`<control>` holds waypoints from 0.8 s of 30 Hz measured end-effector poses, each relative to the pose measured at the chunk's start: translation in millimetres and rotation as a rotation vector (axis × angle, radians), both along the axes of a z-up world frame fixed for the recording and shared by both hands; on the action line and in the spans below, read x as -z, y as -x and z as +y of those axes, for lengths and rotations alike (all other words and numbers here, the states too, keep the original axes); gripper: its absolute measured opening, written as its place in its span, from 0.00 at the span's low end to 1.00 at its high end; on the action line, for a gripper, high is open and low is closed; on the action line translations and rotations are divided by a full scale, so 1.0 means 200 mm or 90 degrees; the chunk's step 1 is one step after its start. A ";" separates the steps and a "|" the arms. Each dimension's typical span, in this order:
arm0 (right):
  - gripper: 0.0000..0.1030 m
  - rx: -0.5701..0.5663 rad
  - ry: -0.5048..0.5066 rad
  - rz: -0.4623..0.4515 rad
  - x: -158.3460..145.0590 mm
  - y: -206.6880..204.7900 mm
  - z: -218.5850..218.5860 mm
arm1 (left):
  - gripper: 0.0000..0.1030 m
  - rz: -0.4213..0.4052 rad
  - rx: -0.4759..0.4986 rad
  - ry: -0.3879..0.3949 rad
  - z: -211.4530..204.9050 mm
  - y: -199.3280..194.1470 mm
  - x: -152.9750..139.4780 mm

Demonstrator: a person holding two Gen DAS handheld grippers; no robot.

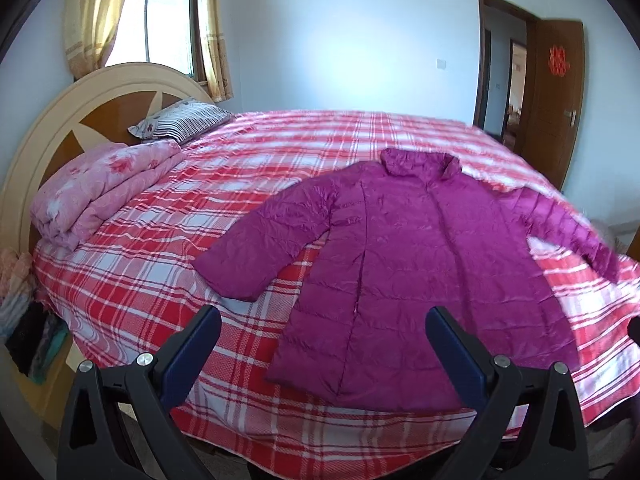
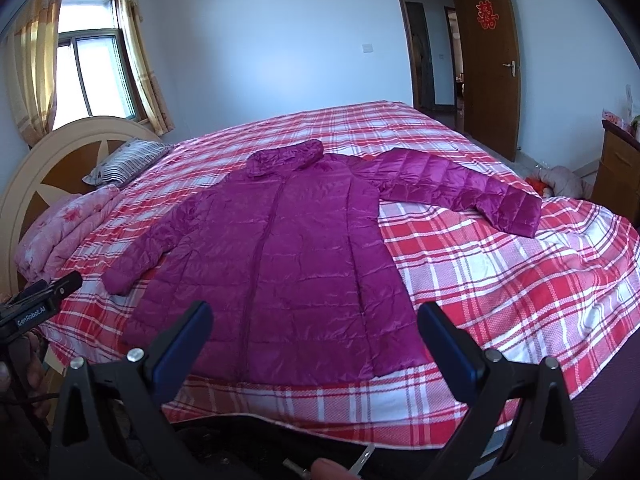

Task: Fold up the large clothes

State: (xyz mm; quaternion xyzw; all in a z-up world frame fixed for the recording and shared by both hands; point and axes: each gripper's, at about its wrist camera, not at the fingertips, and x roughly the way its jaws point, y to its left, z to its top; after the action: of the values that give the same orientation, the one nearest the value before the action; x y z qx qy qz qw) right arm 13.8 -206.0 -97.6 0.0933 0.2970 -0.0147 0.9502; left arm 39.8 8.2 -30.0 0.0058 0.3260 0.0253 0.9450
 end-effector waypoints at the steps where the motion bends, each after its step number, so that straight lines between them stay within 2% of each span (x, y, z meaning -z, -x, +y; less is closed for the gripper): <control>1: 1.00 -0.001 -0.009 0.003 0.02 -0.03 -0.02 | 0.99 0.003 0.006 0.000 0.00 -0.02 0.01; 4: 1.00 0.010 -0.054 0.009 0.09 -0.11 -0.11 | 0.99 0.015 0.021 -0.005 -0.02 -0.12 0.06; 8: 1.00 0.052 -0.063 0.039 0.19 -0.21 -0.28 | 0.99 0.037 0.045 -0.011 -0.07 -0.26 0.11; 12: 0.98 0.108 -0.030 0.087 0.28 -0.30 -0.44 | 0.99 0.035 0.059 -0.039 -0.17 -0.39 0.15; 17: 0.94 0.170 -0.030 0.062 0.29 -0.44 -0.71 | 0.99 0.030 0.068 -0.052 -0.26 -0.56 0.21; 20: 0.88 0.214 -0.042 0.053 0.28 -0.54 -0.92 | 0.99 0.042 0.062 -0.055 -0.30 -0.69 0.27; 24: 0.87 0.298 -0.025 0.072 0.28 -0.68 -1.21 | 0.99 0.051 0.053 -0.061 -0.33 -0.86 0.36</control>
State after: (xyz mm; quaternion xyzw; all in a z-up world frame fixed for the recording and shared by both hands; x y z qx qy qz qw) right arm 149.2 -447.7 -153.1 0.1767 0.3205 -0.2338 0.9007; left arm 211.9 -58.2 -101.1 0.0655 0.3613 0.0012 0.9301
